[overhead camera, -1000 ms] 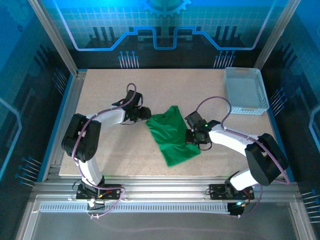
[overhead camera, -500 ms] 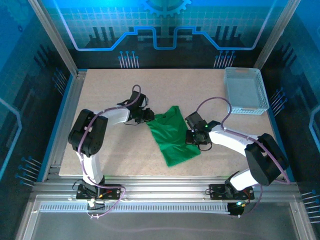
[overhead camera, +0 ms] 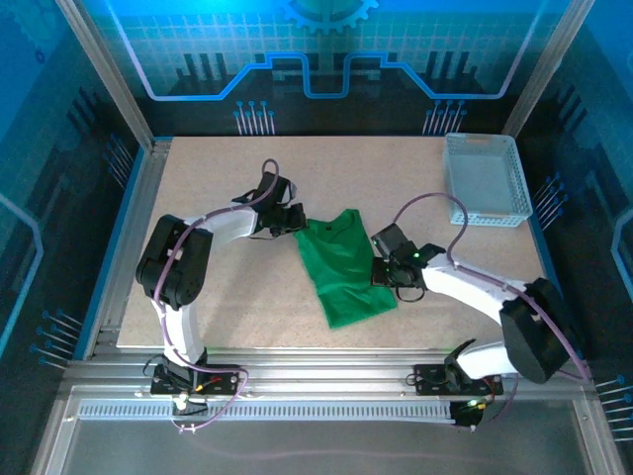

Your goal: Fold the inside-out t-shirt

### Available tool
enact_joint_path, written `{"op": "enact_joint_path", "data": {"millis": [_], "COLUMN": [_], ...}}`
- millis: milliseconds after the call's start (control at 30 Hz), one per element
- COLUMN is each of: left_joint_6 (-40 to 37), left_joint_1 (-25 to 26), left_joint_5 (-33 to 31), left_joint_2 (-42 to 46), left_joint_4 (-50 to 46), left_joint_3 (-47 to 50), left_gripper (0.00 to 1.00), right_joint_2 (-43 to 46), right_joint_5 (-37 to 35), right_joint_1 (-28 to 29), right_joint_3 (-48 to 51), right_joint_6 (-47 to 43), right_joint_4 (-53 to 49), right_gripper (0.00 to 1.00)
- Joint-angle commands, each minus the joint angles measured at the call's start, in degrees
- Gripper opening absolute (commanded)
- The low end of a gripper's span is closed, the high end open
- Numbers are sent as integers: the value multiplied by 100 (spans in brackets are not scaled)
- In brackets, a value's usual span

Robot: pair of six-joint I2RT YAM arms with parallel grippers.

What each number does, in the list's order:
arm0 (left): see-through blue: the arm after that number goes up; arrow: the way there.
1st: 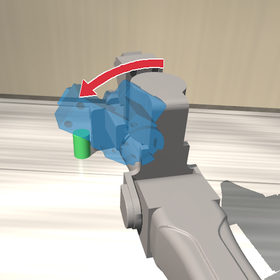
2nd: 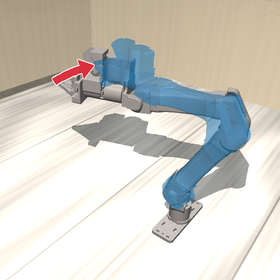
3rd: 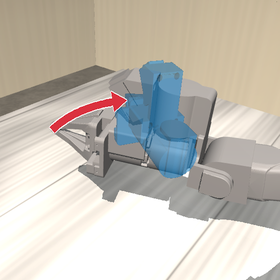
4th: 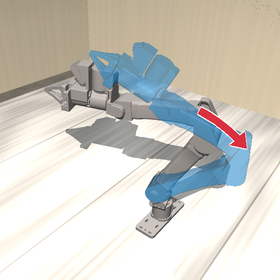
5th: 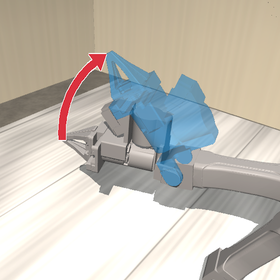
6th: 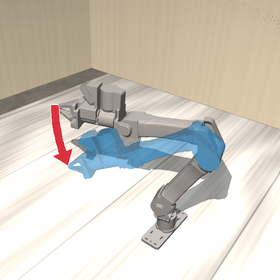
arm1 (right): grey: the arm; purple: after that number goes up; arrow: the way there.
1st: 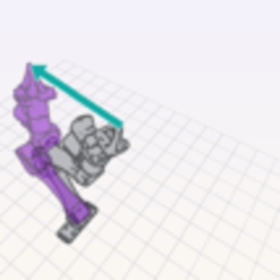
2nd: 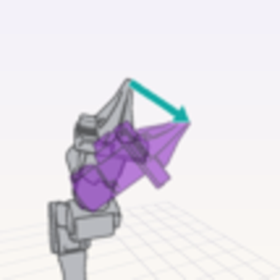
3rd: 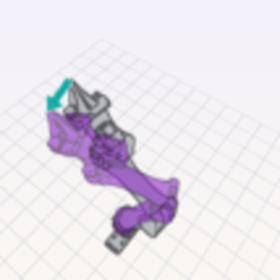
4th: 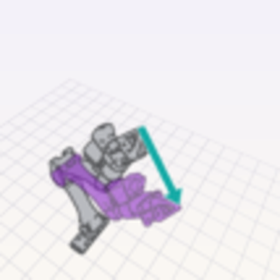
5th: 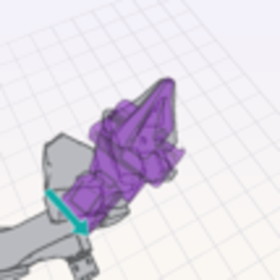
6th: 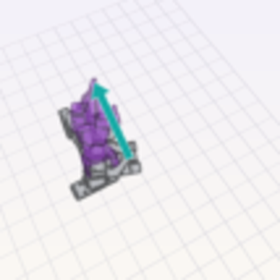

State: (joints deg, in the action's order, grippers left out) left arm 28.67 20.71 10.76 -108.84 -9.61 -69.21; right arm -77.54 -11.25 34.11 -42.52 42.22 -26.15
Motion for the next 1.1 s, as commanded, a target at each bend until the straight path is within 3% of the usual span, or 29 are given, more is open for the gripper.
{"op": "enact_joint_path", "data": {"millis": [0, 267, 367, 467, 567, 667, 933, 1067], "left_joint_6": [170, 185, 39, -88, -113, 4, 553, 696], "left_joint_1": [-88, -76, -36, 1, -6, 3, 140, 355], "left_joint_5": [-94, -13, 121, 37, -187, -461, 34, 41], "left_joint_2": [-103, -828, -1060, -989, -675, -322, 239, 215], "left_joint_4": [1, -337, -561, -773, -885, -1001, -181, -54], "left_joint_3": [-366, -965, -1182, -1246, -1124, -919, 46, 179], "left_gripper": [0, 0, 12, 32, 47, 57, 59, 58], "right_joint_2": [494, 587, 333, 261, 286, 134, -1713, -2484], "right_joint_5": [-311, -95, -129, -170, -76, 264, 1577, 1576], "right_joint_1": [83, 96, 66, -80, -411, -877, -1658, -1716], "right_joint_3": [296, 868, 688, 322, -59, -458, -1850, -2455], "right_joint_6": [168, 544, 527, 328, -56, -443, -986, -1123], "right_joint_4": [-188, 29, -29, -180, -250, -113, 526, 514], "right_gripper": [0, 1, 10, 24, 39, 48, 53, 53]}}
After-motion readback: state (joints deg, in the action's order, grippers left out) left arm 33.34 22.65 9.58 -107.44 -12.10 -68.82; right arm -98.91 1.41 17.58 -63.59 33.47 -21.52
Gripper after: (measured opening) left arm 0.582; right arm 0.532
